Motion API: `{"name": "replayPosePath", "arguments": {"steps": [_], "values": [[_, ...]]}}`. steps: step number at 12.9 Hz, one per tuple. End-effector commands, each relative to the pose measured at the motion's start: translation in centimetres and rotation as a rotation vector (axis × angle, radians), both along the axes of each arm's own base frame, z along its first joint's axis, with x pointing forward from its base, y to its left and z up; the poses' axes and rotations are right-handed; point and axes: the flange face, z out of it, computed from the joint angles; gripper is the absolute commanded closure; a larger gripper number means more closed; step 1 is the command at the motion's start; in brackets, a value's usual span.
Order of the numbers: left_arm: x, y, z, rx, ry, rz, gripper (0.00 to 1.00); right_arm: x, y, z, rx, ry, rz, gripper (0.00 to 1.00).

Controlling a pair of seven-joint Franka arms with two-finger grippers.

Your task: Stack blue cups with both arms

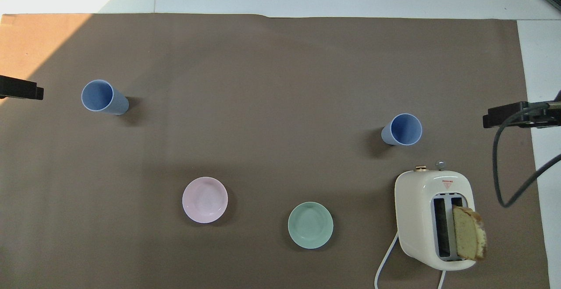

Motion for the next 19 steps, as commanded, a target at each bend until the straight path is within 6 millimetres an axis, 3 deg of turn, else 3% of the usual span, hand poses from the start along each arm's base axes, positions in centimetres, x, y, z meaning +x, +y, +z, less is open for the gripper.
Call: {"name": "replayPosePath", "arguments": {"steps": [1,7,11,15,19], "values": [[0.8,0.2,-1.3,0.009,-0.012,0.001,0.00,-0.3,-0.1,0.2,0.016,-0.009,-0.025,0.00],[2.8,2.3,-4.6,0.003,-0.028,-0.009,0.00,-0.3,-0.1,0.2,0.014,-0.009,-0.025,0.00],[4.6,4.0,-8.3,0.006,-0.026,-0.016,0.00,-0.3,-0.1,0.2,0.014,-0.009,-0.025,0.00],[6.8,4.9,-13.8,-0.022,-0.023,0.011,0.00,-0.3,-0.1,0.2,0.016,-0.009,-0.025,0.00],[6.2,4.9,-20.5,-0.031,-0.026,0.016,0.00,-0.3,-0.1,0.2,0.014,-0.009,-0.025,0.00]]}}
